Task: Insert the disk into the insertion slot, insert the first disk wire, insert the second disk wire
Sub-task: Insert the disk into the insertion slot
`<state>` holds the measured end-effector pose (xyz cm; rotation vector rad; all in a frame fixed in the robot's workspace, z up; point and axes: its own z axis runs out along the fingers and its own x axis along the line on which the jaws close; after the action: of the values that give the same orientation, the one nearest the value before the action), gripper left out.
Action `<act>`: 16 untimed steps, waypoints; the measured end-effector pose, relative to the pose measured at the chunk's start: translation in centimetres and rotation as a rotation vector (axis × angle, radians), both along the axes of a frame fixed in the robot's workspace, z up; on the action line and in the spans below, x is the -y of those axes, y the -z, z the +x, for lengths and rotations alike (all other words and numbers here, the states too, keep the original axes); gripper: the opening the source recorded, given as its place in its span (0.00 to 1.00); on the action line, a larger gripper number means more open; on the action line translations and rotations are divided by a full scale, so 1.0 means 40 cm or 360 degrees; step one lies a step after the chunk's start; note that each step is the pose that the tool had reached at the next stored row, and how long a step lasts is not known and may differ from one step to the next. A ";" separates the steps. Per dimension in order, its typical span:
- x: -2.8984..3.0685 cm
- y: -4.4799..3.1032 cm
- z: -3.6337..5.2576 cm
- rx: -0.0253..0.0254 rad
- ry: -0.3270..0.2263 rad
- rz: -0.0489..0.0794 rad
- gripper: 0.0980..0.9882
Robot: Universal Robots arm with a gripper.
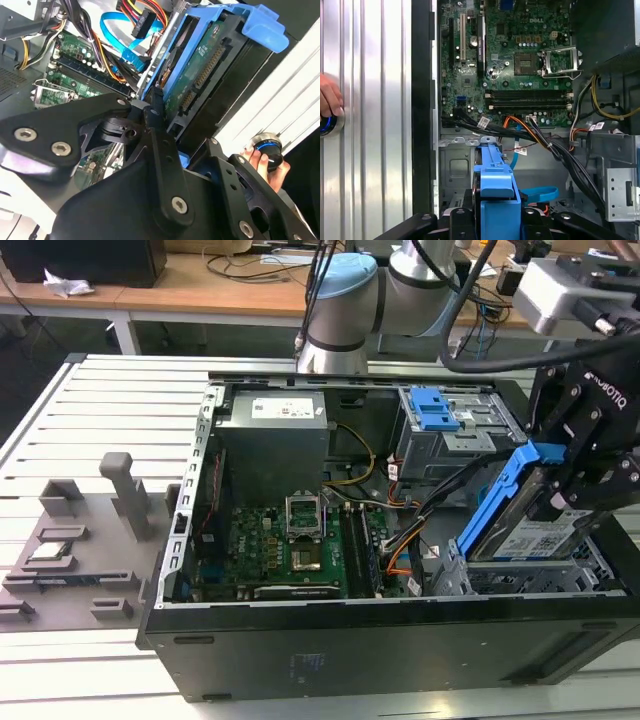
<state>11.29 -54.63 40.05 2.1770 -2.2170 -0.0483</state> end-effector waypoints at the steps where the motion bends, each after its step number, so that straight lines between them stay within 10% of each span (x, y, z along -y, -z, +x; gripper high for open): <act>1: 0.000 0.008 0.000 0.00000 0.0000 0.0000 0.30; 16: 0.000 0.052 0.000 0.00003 0.0000 0.0000 0.30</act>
<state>11.29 -54.63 37.99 2.1771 -2.2170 -0.0481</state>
